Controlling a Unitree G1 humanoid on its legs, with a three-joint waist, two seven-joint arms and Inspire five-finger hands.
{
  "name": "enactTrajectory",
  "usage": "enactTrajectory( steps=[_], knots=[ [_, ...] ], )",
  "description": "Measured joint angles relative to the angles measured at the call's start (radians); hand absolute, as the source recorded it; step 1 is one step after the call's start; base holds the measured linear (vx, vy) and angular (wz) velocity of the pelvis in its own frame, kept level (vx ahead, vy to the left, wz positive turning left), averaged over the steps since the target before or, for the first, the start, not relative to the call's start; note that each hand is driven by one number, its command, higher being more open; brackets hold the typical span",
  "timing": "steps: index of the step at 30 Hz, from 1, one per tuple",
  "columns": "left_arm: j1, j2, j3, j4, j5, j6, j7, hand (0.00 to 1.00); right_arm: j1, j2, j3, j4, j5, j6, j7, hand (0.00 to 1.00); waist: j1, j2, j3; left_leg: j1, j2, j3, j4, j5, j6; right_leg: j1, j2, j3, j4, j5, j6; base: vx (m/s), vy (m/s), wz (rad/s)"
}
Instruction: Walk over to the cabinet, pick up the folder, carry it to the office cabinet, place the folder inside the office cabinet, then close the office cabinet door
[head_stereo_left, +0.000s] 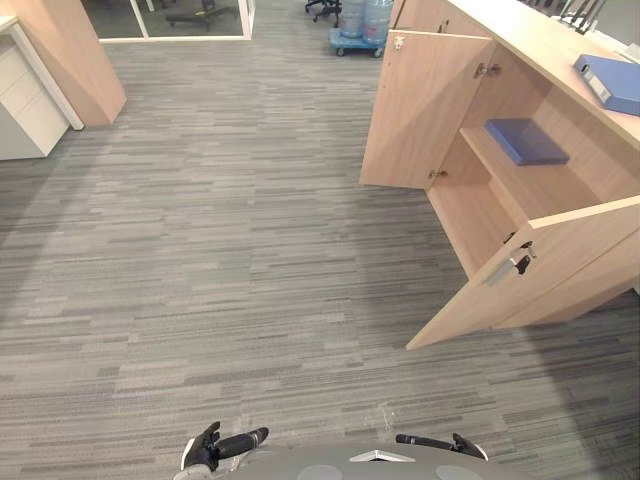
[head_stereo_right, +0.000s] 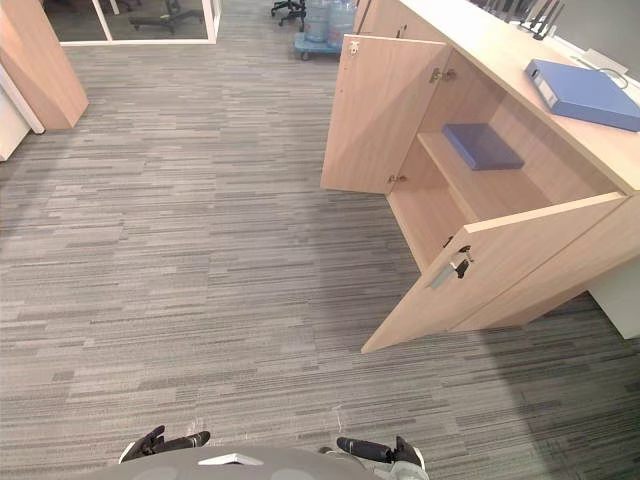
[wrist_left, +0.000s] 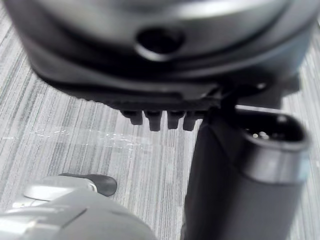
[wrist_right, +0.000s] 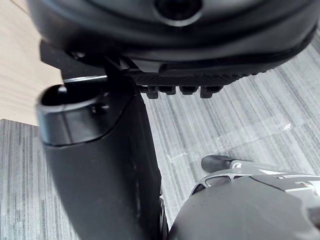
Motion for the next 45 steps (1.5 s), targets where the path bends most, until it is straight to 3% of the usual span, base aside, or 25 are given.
enactTrajectory(
  steps=[10,19,23,35,45],
  knots=[
    [-0.004,-0.007,-0.018,0.000,0.005,0.000,0.002,1.00,0.003,-0.010,-0.007,-0.005,-0.001,0.000,0.001,1.00,-0.021,0.016,-0.015,0.015,0.001,-0.014,-0.059,0.021,-0.009,0.004,0.008,-0.032,-0.027,0.017,0.013,0.04,-0.007,0.03],
    [-0.012,-0.007,0.015,-0.010,0.044,-0.001,0.011,1.00,-0.004,0.012,-0.057,-0.004,0.001,0.000,-0.002,1.00,-0.025,-0.003,-0.001,0.036,-0.020,-0.017,-0.060,0.022,-0.008,0.021,-0.010,-0.049,-0.033,0.046,0.024,-0.07,0.017,-0.02],
    [-0.012,-0.005,0.017,-0.010,0.044,-0.001,0.009,1.00,-0.006,0.014,-0.056,-0.004,0.002,0.000,-0.001,1.00,-0.025,-0.010,0.002,0.034,-0.032,-0.014,-0.062,0.032,0.008,0.020,-0.018,-0.049,-0.033,0.046,0.024,-0.13,-0.009,-0.02],
    [-0.023,0.026,-0.084,0.002,0.097,0.000,-0.012,1.00,-0.009,0.007,-0.012,-0.005,0.002,0.000,0.005,1.00,-0.028,-0.012,0.002,0.047,-0.038,-0.010,-0.115,0.065,0.026,0.003,-0.021,-0.048,-0.033,0.045,0.022,-0.05,-0.011,-0.01],
    [-0.022,0.030,-0.082,0.009,0.111,0.001,-0.011,1.00,-0.023,0.007,0.003,0.002,0.002,0.000,0.005,1.00,-0.044,-0.019,0.007,0.046,-0.048,-0.038,-0.102,0.063,0.023,0.021,-0.031,-0.088,-0.028,0.045,0.022,-0.01,-0.009,0.09]
  ],
)
